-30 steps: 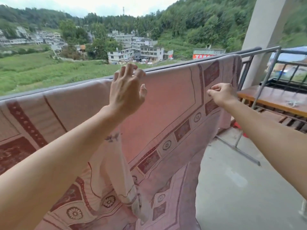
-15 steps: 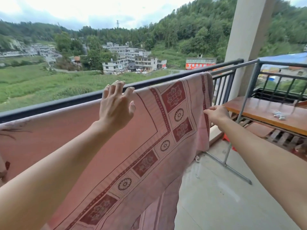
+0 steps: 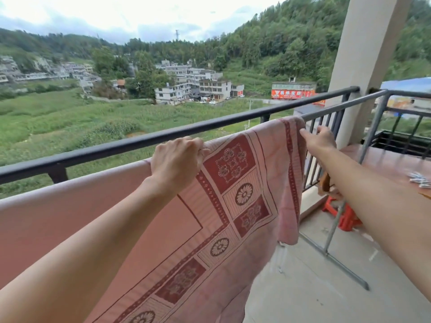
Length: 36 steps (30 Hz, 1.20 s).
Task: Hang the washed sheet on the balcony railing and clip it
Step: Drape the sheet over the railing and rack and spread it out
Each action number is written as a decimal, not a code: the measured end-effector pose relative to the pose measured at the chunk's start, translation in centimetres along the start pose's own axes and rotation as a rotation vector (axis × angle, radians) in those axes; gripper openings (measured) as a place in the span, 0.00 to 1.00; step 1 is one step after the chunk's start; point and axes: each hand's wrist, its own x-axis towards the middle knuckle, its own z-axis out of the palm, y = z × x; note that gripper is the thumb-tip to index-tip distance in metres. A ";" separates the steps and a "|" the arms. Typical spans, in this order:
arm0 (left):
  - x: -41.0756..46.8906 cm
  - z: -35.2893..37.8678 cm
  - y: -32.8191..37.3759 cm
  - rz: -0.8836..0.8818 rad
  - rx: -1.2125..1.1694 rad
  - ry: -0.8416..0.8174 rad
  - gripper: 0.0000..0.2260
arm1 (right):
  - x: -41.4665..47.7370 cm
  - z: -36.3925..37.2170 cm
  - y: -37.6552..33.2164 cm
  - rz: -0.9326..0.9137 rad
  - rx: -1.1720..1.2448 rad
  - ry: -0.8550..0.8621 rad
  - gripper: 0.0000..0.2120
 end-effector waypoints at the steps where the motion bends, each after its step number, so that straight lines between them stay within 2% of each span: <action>1: -0.2 -0.5 0.6 -0.016 -0.012 0.027 0.14 | 0.8 -0.3 0.0 -0.011 0.041 -0.032 0.31; 4: -1.2 -1.7 1.8 -0.045 -0.035 0.118 0.13 | 2.2 -0.3 0.5 -0.132 0.057 -0.083 0.19; 5: -1.6 -2.1 2.3 -0.062 -0.036 0.148 0.13 | 2.0 -0.3 0.7 -0.195 0.020 -0.061 0.18; 7: -2.6 -2.8 3.3 -0.139 -0.038 0.208 0.13 | 1.1 -0.6 1.5 -0.298 -0.014 -0.017 0.20; 11: -5.2 -3.2 6.3 -0.320 -0.109 0.346 0.12 | -0.8 -2.4 3.9 -0.459 -0.040 -0.042 0.26; 14: -8.1 -4.2 8.4 -0.377 -0.156 0.361 0.10 | -2.4 -5.3 6.8 -0.553 -0.149 -0.080 0.26; 18: -14.1 -5.5 9.0 -0.408 -0.067 0.212 0.09 | -7.0 -6.0 12.3 -0.656 -0.215 -0.218 0.26; 22: -22.1 -6.1 10.9 -0.434 0.092 -0.046 0.05 | -14.0 -6.4 20.2 -0.559 -0.465 -0.575 0.21; 24: -26.6 -6.4 11.9 -0.458 0.139 -0.171 0.10 | -18.0 -6.4 23.8 -0.520 -0.663 -0.765 0.20; 26: -30.6 -6.8 12.6 -0.436 0.176 -0.262 0.16 | -21.3 -6.6 26.6 -0.493 -0.760 -0.960 0.19; 28: -33.8 -8.1 13.0 -0.456 0.193 -0.320 0.15 | -23.2 -7.3 27.2 -0.453 -0.728 -1.124 0.15; 29: -34.9 -8.7 13.2 -0.489 0.188 -0.349 0.13 | -23.4 -7.6 26.4 -0.406 -0.669 -1.175 0.10; 30: -35.5 -9.2 13.5 -0.517 0.167 -0.365 0.11 | -22.9 -7.9 25.4 -0.336 -0.578 -1.188 0.11; 33: -35.8 -10.7 15.0 -0.541 0.114 -0.356 0.10 | -19.6 -8.7 19.1 -0.139 -0.249 -1.108 0.34; 36: -36.4 -12.4 15.8 -0.571 0.114 -0.331 0.11 | -16.8 -9.1 10.9 -0.101 0.068 -0.986 0.40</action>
